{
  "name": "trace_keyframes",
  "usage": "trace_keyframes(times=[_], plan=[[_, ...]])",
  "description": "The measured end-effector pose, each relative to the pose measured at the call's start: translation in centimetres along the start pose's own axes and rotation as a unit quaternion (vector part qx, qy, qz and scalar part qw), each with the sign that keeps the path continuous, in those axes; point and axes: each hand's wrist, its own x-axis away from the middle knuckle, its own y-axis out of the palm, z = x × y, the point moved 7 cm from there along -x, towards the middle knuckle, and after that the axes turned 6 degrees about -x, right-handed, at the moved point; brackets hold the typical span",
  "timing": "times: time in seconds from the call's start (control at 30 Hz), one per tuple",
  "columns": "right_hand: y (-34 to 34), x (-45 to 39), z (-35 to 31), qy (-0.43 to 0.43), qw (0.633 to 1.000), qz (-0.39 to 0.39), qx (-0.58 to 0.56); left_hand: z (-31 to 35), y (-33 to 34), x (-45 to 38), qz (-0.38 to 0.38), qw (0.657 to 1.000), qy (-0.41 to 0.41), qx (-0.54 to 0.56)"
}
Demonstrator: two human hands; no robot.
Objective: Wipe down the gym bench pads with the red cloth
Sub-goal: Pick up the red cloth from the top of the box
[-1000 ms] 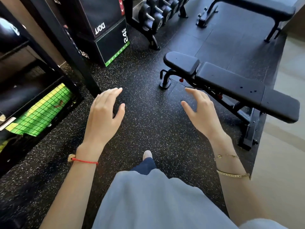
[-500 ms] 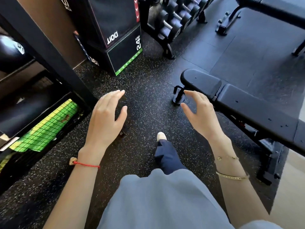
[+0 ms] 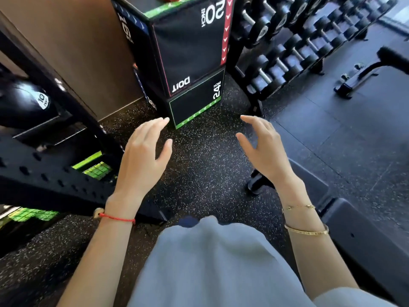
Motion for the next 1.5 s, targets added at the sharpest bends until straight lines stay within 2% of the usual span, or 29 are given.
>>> trace_keyframes(times=[0.23, 0.47, 0.67, 0.77, 1.03, 1.23, 1.5], plan=[[3.4, -14.2, 1.9, -0.022, 0.999, -0.048, -0.008, -4.7, 2.5, -10.6, 0.019, 0.998, -0.056, -0.033], [8.8, -28.8, 3.5, -0.033, 0.997, -0.07, -0.013, -11.4, 6.8, -23.0, 0.017, 0.996, -0.075, -0.039], [11.3, -44.3, 2.8, -0.041, 0.998, -0.055, -0.011, -17.1, 7.8, -37.0, 0.045, 0.997, -0.066, -0.023], [12.1, -50.5, 2.6, -0.041, 0.998, -0.046, -0.016, -19.1, 8.6, -43.1, 0.034, 0.997, -0.059, -0.026], [14.7, -61.3, 4.5, -0.029, 0.997, -0.068, -0.017, -22.1, 11.8, -54.1, -0.004, 0.999, -0.047, -0.023], [16.9, -70.4, 7.2, -0.028, 0.995, -0.093, -0.027, -24.1, 14.6, -60.8, 0.0, 0.995, -0.092, -0.023], [18.4, -83.8, 9.6, -0.076, 0.987, -0.137, -0.033, -25.1, 18.1, -70.0, 0.025, 0.985, -0.165, -0.032]])
